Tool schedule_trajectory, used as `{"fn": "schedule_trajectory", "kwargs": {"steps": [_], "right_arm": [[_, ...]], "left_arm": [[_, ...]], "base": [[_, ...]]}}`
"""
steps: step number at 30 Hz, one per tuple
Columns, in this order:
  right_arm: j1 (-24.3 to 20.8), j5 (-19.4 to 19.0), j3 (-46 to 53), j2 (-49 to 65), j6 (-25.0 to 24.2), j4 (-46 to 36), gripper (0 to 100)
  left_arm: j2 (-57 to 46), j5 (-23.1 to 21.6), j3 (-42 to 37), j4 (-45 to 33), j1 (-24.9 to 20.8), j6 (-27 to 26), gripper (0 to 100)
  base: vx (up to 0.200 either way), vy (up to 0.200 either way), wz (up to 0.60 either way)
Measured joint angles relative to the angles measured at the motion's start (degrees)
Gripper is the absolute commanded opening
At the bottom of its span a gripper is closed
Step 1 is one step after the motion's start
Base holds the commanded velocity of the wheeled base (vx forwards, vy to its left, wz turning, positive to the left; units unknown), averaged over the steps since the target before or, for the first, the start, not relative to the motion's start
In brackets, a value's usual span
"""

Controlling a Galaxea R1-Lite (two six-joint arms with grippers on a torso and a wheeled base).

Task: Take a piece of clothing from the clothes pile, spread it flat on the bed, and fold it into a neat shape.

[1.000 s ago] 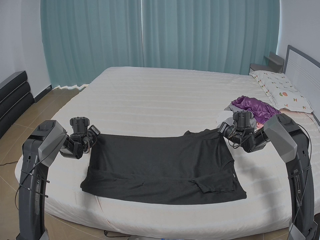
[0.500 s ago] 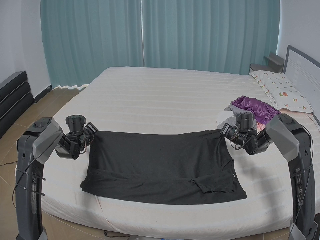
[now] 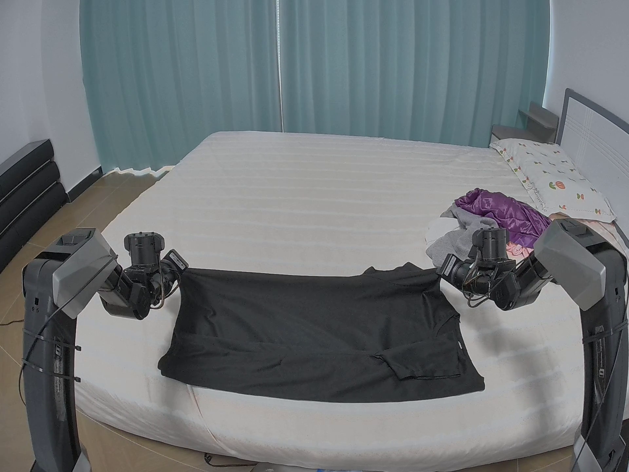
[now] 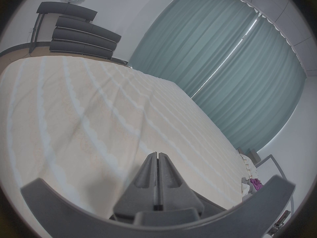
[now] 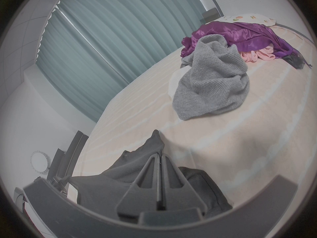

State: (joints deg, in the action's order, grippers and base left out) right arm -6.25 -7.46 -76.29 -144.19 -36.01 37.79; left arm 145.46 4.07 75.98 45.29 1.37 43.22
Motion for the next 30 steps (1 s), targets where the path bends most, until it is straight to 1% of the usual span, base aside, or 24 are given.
{"fn": "schedule_trajectory", "kwargs": {"steps": [9,13,17,24,30], "right_arm": [[0.91,-0.83,5.9,4.5,0.05,-0.05,0],[1.16,-1.9,9.14,6.16,0.22,-0.05,0],[1.3,-2.99,12.81,7.64,0.49,0.04,0],[1.33,-3.78,18.32,9.9,0.9,0.17,0],[1.33,-4.5,23.7,11.19,2.66,1.69,0]], "left_arm": [[-4.45,-0.38,-7.05,1.95,-0.55,-0.52,0],[-5.72,-0.4,-9.95,3.12,-0.66,-1.58,0],[-6.77,-0.4,-13.6,5.62,-0.79,-2.3,0],[-8.83,-0.38,-21.41,9.97,-0.99,-3.78,0],[-9.94,-0.38,-28.11,14.06,-1.21,-4.88,0]], "base": [[0.0,0.0,0.0],[0.0,0.0,0.0],[0.0,0.0,0.0],[0.0,0.0,0.0],[0.0,0.0,0.0]]}}
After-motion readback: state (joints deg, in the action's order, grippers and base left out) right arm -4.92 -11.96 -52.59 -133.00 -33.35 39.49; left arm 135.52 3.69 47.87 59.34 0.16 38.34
